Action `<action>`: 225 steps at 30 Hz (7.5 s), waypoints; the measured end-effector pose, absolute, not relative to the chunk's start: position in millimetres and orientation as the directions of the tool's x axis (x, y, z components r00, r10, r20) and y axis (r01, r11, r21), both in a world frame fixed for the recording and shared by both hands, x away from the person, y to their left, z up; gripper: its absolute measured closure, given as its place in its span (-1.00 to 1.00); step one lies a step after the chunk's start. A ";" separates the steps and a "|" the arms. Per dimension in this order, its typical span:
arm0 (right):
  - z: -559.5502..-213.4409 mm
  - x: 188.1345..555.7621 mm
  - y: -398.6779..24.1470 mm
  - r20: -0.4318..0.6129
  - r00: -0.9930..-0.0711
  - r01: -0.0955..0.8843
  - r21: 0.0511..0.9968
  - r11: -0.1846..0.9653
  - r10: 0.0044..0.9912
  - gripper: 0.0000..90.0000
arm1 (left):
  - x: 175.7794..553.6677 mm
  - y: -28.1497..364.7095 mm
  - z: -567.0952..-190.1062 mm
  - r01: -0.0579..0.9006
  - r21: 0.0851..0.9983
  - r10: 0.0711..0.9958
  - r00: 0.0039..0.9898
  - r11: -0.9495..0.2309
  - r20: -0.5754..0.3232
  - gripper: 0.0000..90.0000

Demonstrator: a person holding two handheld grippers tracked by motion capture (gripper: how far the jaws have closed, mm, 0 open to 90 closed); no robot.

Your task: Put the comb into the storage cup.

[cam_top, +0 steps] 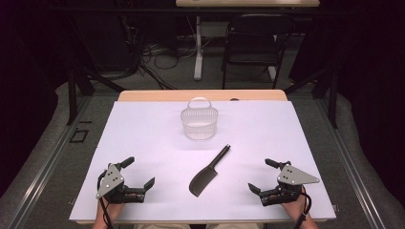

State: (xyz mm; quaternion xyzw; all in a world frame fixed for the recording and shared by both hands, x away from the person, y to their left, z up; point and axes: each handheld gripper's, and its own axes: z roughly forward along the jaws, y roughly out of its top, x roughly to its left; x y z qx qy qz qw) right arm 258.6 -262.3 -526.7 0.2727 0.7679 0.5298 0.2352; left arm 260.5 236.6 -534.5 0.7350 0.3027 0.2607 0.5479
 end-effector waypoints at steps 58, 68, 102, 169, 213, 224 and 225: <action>-518.4 333.1 -225.7 -0.026 -0.736 0.285 0.894 0.344 0.677 -1.00 | 264.8 233.3 -536.8 0.171 0.956 0.722 0.690 -0.237 0.055 -1.00; -518.3 348.4 -219.0 -0.015 -0.732 0.305 0.887 0.348 0.681 -1.00 | 265.5 233.5 -537.0 0.172 0.956 0.722 0.689 -0.238 0.056 -1.00; -522.2 406.8 -195.7 0.032 -0.718 0.359 0.873 0.331 0.695 -0.94 | 266.0 232.6 -537.0 0.166 0.954 0.715 0.696 -0.249 0.065 -1.00; -547.2 419.0 -168.4 -0.131 -0.753 0.404 0.681 0.610 0.645 1.00 | 265.3 232.8 -536.8 0.164 0.951 0.706 0.704 -0.264 0.075 -1.00; -545.6 392.2 -180.4 -0.128 -0.779 0.443 0.582 0.683 0.614 1.00 | 265.6 233.6 -537.0 0.165 0.950 0.706 0.704 -0.265 0.075 -1.00; -544.3 384.5 -181.9 -0.130 -0.780 0.444 0.573 0.689 0.612 1.00 | 265.5 233.8 -536.9 0.164 0.950 0.707 0.703 -0.265 0.075 -1.00; -543.9 383.7 -182.0 -0.130 -0.779 0.445 0.574 0.687 0.613 1.00 | 265.5 233.7 -537.0 0.164 0.950 0.707 0.703 -0.265 0.075 -1.00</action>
